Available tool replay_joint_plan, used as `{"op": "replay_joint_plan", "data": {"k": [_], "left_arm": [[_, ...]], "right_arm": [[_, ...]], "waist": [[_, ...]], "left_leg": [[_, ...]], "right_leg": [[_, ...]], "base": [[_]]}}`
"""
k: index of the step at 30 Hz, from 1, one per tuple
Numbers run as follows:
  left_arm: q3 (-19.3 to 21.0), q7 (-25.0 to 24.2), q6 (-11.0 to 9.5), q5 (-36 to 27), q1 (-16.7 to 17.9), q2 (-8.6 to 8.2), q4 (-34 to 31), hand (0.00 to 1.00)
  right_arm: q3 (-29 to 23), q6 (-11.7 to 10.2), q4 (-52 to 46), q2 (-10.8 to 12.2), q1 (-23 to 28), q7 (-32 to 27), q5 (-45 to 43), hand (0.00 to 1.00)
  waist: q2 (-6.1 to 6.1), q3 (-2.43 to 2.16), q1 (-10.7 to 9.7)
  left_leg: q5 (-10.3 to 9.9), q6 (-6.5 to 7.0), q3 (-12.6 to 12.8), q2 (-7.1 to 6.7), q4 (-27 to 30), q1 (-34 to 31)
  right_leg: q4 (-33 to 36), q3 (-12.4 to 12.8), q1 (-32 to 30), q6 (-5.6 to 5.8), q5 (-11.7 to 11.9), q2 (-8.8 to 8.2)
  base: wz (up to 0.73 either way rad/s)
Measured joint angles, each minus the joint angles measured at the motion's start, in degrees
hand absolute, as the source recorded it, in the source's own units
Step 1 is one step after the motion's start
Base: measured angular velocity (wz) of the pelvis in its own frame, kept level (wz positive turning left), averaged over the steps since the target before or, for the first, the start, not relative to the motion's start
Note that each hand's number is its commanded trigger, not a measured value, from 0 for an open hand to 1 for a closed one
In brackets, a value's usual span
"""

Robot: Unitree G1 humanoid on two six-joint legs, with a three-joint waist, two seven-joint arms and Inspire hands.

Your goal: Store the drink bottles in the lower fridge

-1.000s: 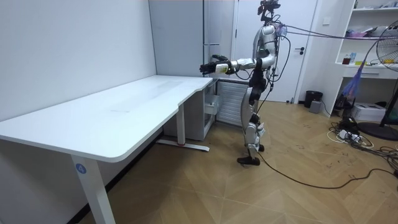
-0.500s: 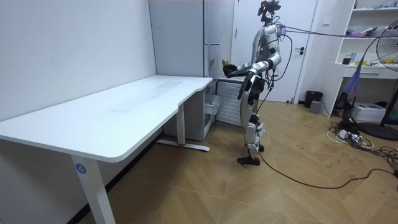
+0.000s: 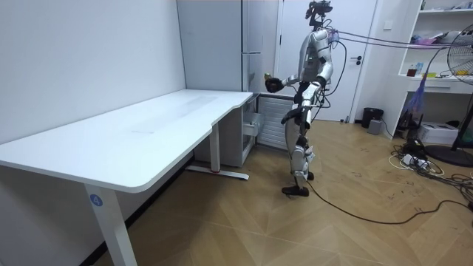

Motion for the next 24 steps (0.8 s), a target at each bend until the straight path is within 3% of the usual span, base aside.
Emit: {"op": "replay_joint_plan", "data": {"k": [4, 8, 10, 15, 18, 24], "left_arm": [[-3.5, -3.7, 1.0, 9.8, -0.2, 0.05, 5.7, 0.00], [-8.2, -8.2, 3.6, 21.5, -0.8, 0.16, 10.5, 0.00], [-9.7, -10.0, 4.7, 23.2, -1.1, 0.15, 11.3, 0.00], [-11.1, -13.1, 5.0, 26.4, -2.0, 0.15, 13.4, 0.00], [-11.9, -14.5, 5.1, 32.3, -2.5, 0.16, 14.5, 0.00], [-13.7, -16.4, 6.0, 36.6, -2.8, 0.08, 15.5, 0.00]], "right_arm": [[0.3, 0.0, 0.0, 0.1, -0.2, -0.9, -0.1, 1.00], [2.7, -0.4, 3.4, 0.1, -1.0, -1.0, -0.1, 1.00], [3.7, -0.4, 5.4, 0.1, -1.3, -1.6, 0.0, 1.00], [5.2, -0.4, 9.5, 0.1, -1.7, -2.6, 2.0, 1.00], [5.5, -0.5, 9.5, 0.1, -2.6, -3.3, 5.5, 1.00], [6.2, -3.8, 11.0, 0.1, -5.9, -4.6, 12.5, 1.00]], "waist": [[-0.11, -0.02, -0.6], [-0.57, 0.00, -2.4], [-0.66, 0.00, -2.9], [-0.68, 0.02, -3.0], [-0.74, 0.09, -3.1], [-0.86, 0.55, -3.2]], "left_leg": [[0.0, 0.01, -0.1, -0.09, 0.1, 0.0], [0.0, 0.01, -0.1, -0.19, 0.1, -0.5], [0.0, 0.01, -0.1, -0.25, 0.1, -1.0], [0.0, 0.02, 0.4, -0.27, 0.0, -1.2], [0.0, 0.03, 0.5, -0.27, 0.1, -1.9], [0.0, 0.03, 0.5, -0.22, 0.0, -1.9]], "right_leg": [[0.0, 0.0, 0.0, 0.07, -0.1, -0.05], [-0.2, 0.0, 0.1, 0.14, -0.3, -0.08], [-0.7, 0.1, 0.0, 0.14, -0.3, -0.05], [-0.8, 0.8, -0.6, 0.12, -0.3, -0.08], [-0.6, 0.9, -1.0, 0.12, -0.3, -0.10], [0.1, 0.7, -1.1, 0.13, -0.3, -0.10]], "base": [[0.03], [0.01], [0.02], [-0.05], [0.00], [0.07]]}}
